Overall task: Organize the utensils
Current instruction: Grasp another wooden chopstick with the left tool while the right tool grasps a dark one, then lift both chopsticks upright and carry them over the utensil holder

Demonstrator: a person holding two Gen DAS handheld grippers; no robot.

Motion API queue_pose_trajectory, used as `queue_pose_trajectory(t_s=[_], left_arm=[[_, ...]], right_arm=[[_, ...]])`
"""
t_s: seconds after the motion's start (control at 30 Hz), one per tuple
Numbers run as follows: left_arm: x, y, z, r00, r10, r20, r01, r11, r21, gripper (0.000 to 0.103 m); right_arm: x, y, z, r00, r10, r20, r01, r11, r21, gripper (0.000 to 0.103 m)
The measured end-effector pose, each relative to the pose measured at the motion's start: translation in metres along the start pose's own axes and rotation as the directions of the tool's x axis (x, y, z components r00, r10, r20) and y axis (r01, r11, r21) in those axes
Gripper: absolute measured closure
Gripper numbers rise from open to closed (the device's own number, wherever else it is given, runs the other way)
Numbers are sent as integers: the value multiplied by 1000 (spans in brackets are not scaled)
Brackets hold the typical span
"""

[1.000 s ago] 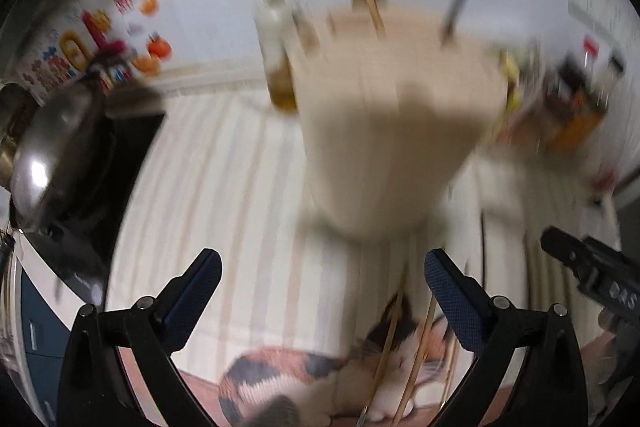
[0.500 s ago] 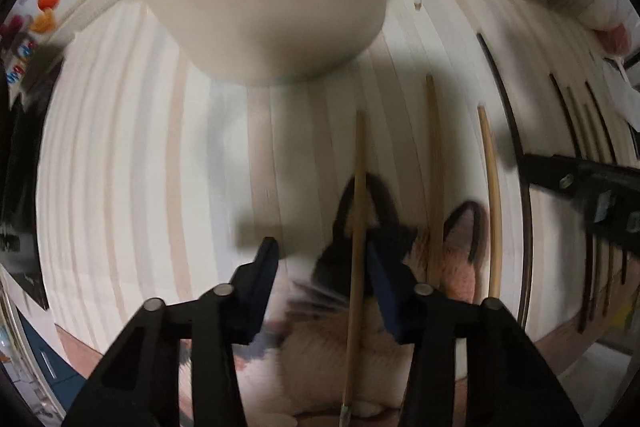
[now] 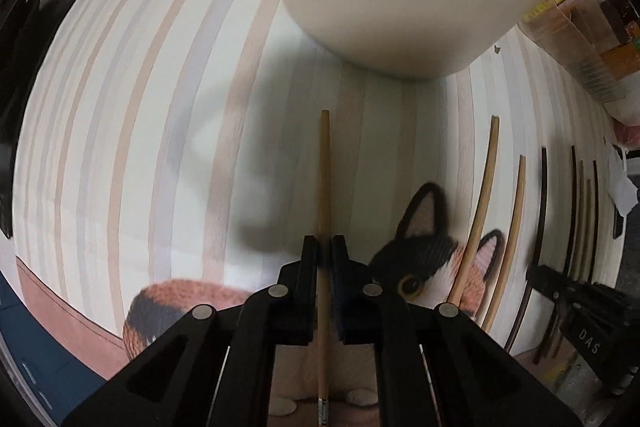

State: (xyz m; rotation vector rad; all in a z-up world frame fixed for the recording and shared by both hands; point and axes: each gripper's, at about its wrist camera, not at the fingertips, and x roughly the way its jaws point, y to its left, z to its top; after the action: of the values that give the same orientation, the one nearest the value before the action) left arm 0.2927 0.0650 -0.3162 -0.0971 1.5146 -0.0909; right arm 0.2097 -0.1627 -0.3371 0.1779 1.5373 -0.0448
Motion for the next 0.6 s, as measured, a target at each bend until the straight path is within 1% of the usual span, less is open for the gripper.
queue_pose_trajectory(t_s=[0.07,0.13,0.2,0.27,0.33,0.43,0.57,0.6], left_arm=[[1,3,0,1000,-7,-5,7,1000,13,98],[1,6,-1,1000,-16,-9,17,999,35,96],[1,7,-8,1000,-25,-17,26,997,69,95],[3,7,-8,999,-30,-26,32,995,89,94],[4,7,-8,999,-27,-34,30,994,109,94],[3,1,-13,999,-12,-38,17,992,126,94],[5,-12,-19,999,22,-26,-18,989,147,94],[2,-17,-20,999,32,-25,-28,988,152,95]], right_arm=[[0,-3,-8,1000,-2,-21,2,1000,-8,97],[2,-5,-10,999,-3,-46,2,1000,-13,97],[3,-4,-6,997,-2,-76,1,1000,-7,97],[6,1,-1,993,-12,-115,10,1000,-15,97],[10,1,12,990,-20,-143,18,1000,-19,97],[13,1,19,982,-36,-183,33,999,-18,97],[16,7,35,979,-60,-193,57,998,-20,97],[19,10,51,978,-67,-196,64,998,-23,97]])
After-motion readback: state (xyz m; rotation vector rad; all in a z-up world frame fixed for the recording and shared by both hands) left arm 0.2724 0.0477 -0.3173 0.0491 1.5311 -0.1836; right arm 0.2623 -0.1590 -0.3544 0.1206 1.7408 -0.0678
